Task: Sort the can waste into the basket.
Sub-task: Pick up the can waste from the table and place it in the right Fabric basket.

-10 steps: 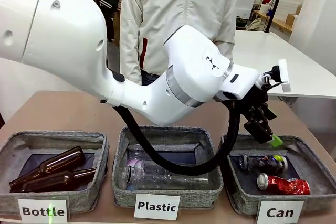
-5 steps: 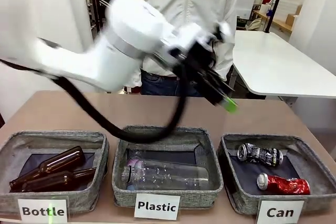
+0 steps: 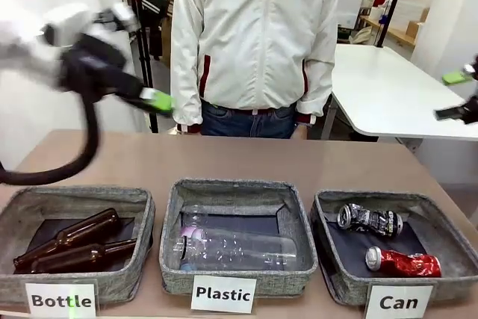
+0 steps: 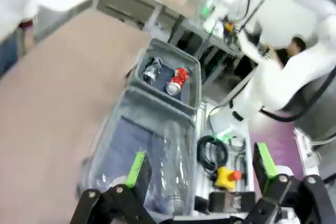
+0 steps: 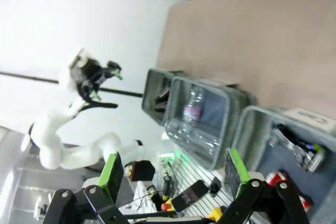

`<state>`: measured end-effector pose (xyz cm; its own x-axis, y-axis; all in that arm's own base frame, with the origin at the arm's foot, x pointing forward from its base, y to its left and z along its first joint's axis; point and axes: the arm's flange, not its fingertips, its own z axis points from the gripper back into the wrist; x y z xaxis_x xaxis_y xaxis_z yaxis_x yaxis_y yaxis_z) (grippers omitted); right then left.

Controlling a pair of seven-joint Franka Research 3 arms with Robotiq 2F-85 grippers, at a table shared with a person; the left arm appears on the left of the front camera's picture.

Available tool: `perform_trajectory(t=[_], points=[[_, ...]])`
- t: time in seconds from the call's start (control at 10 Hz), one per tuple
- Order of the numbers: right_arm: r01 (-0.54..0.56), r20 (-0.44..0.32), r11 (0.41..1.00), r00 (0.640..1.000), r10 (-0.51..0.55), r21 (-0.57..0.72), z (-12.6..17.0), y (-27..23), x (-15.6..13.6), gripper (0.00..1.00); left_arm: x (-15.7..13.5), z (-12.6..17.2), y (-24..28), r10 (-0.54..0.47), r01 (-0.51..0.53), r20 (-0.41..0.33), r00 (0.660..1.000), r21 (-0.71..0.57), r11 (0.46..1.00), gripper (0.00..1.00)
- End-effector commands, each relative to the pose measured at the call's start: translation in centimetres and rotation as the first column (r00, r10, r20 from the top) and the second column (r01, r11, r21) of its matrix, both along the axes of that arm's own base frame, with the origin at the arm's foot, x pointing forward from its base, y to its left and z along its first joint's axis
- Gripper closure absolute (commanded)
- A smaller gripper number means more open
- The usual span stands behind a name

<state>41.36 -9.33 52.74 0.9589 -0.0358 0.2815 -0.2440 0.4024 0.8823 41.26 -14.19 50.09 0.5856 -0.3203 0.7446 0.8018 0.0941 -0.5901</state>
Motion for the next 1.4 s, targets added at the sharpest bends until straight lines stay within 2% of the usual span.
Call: perform_trajectory(t=[0.0, 0.2, 0.3, 0.4, 0.5, 1.3], points=[[0.021, -0.058, 0.999, 0.998, -0.019, 0.035, -0.7, 3.2, 1.9, 0.00, -0.3, -3.7, 7.6, 0.166, -0.209, -0.260, 0.951, -0.147, 0.967, 0.00], [0.086, -0.107, 0.995, 0.991, -0.080, 0.053, -2.9, 6.5, 3.5, 0.00, -1.5, -7.2, 15.9, 0.318, -0.462, -0.440, 0.840, -0.273, 0.844, 0.00], [0.121, -0.135, 0.989, 0.985, -0.108, 0.090, -4.3, 6.8, 4.5, 0.00, -1.6, -8.3, 19.1, 0.330, -0.521, -0.476, 0.815, -0.354, 0.776, 0.00], [0.197, -0.165, 0.968, 0.971, -0.171, 0.157, -5.5, 6.0, 5.1, 0.00, -1.8, -10.0, 21.4, 0.387, -0.585, -0.488, 0.782, -0.359, 0.727, 0.00], [0.046, -0.098, 0.998, 0.994, -0.041, 0.046, -3.9, 6.4, 3.9, 0.00, -2.1, -9.1, 18.7, 0.293, -0.424, -0.440, 0.849, -0.235, 0.875, 0.00], [0.046, -0.098, 0.998, 0.994, -0.041, 0.046, -3.9, 6.4, 3.9, 0.00, -2.1, -9.1, 18.7, 0.293, -0.424, -0.440, 0.849, -0.235, 0.875, 0.00]])
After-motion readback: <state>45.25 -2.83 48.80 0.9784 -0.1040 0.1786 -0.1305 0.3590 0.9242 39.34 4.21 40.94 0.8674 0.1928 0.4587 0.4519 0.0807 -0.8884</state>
